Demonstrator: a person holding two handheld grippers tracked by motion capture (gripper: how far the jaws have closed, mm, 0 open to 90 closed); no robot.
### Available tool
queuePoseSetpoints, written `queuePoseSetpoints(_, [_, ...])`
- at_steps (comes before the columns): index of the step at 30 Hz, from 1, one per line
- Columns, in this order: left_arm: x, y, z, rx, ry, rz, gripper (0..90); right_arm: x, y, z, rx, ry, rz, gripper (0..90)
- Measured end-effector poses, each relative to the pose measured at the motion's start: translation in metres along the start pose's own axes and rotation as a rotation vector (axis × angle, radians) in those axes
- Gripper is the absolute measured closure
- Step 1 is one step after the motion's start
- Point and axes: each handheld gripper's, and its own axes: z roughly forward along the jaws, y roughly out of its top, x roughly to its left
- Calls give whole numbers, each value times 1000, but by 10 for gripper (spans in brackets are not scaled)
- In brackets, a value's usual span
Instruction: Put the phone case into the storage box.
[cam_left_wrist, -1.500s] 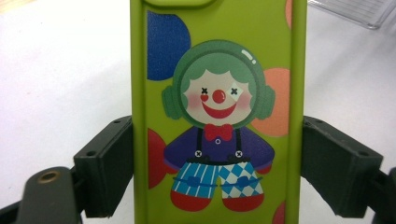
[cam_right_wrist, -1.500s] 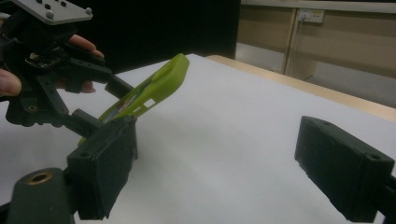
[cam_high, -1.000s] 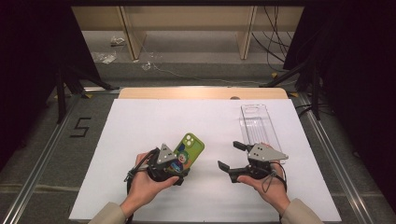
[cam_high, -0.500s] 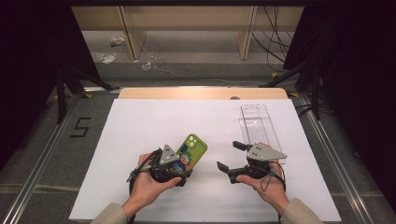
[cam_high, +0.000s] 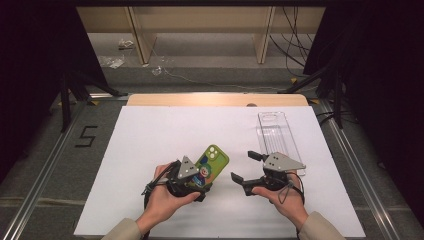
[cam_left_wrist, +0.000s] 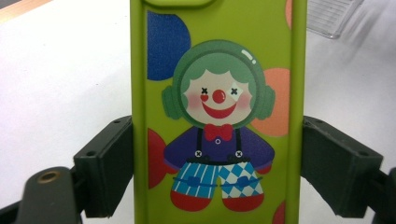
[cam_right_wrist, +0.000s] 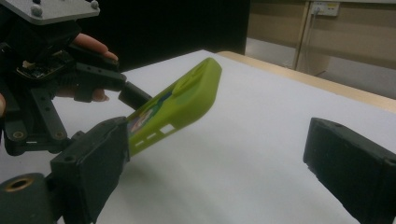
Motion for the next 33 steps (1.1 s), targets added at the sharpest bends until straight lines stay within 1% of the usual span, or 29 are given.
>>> queuePoseSetpoints(18, [-14, 3, 9, 7, -22, 30, 164, 1, 1, 3, 2, 4, 5, 86])
queuePoseSetpoints(33, [-18, 4, 12, 8, -33, 40, 164, 2, 1, 6, 4, 5, 10, 89])
